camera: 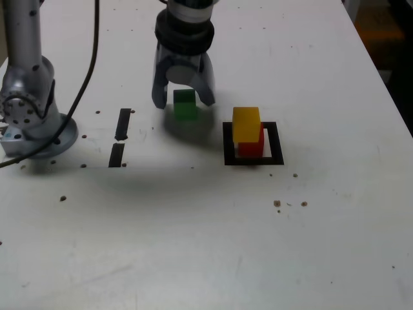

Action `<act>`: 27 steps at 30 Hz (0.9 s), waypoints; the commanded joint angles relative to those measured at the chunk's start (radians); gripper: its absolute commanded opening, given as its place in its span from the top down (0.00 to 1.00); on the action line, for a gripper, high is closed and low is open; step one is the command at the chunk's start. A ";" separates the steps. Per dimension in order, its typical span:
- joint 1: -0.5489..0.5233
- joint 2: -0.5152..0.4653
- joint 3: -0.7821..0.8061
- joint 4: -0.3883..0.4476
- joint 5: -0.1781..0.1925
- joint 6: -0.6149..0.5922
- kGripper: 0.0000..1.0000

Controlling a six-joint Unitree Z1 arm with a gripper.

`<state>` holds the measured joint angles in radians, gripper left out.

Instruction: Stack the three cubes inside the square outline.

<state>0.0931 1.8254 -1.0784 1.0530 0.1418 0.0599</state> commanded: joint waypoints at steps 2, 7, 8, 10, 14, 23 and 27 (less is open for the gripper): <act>0.009 0.022 0.004 -0.022 -0.016 0.018 0.23; 0.022 0.053 0.011 -0.059 -0.042 0.053 0.32; 0.026 0.054 0.011 -0.067 -0.042 0.057 0.42; 0.031 0.052 0.011 -0.077 -0.042 0.062 0.57; 0.034 0.046 0.010 -0.086 -0.041 0.066 0.73; 0.036 0.006 0.001 -0.066 -0.036 0.072 0.93; 0.036 -0.011 -0.005 -0.037 -0.036 0.072 0.93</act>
<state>0.1273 1.8232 -1.0800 1.0086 0.1041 0.1315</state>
